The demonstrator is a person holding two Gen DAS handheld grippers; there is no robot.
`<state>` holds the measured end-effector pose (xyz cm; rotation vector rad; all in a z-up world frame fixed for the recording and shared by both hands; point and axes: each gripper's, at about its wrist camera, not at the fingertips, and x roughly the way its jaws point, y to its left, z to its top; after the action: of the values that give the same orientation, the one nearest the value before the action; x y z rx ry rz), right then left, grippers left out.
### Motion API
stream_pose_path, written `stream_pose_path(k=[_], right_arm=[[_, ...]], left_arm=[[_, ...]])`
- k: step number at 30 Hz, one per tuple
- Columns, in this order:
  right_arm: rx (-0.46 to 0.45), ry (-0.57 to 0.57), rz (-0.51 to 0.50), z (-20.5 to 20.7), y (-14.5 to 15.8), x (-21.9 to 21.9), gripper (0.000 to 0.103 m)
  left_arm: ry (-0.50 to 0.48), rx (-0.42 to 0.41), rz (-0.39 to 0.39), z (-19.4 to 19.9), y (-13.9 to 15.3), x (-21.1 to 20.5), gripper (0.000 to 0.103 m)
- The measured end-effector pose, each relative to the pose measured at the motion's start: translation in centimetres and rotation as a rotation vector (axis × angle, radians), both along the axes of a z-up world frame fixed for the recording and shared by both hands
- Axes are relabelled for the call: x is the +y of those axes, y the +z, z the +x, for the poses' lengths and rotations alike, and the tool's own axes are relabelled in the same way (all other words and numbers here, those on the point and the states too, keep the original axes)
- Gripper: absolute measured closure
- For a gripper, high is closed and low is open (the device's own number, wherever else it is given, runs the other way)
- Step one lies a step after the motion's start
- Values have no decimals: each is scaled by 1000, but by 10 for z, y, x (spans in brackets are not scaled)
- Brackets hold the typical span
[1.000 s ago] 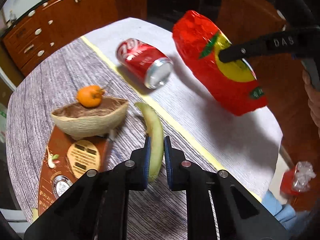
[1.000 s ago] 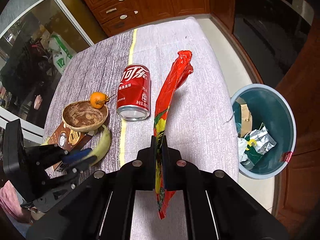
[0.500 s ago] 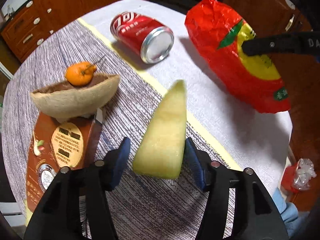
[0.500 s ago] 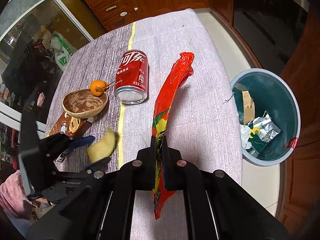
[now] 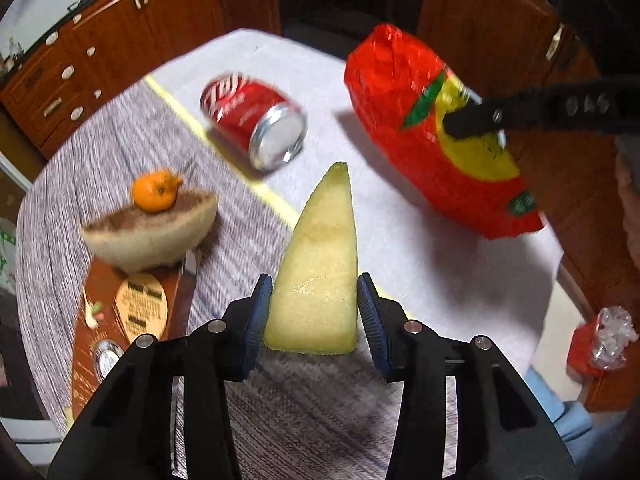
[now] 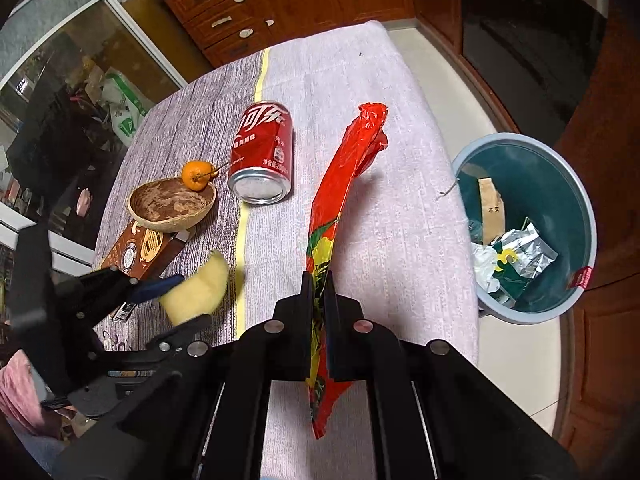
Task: Collect trash
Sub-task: 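Carry the melon rind and chip bag over the teal bucket, then open the left tool to drop the rind while the right tool drops the chip bag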
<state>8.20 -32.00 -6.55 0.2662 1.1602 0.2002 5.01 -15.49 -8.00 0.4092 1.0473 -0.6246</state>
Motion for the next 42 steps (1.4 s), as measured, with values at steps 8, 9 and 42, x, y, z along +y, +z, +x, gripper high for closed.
stream_pose_path(k=[8,9,42], right_arm=[[-70,-106,0,-12,25,-48,98],[-81,-138,-4,-13,29,-62,98],[49,-458,-35,20,-48,-221,29]], left_arm=[[-32,-37,-46,17,30,-40,58],[-43,-44,-55,19,35,-49,58],[-276,89,3,88,-30,-273,58]])
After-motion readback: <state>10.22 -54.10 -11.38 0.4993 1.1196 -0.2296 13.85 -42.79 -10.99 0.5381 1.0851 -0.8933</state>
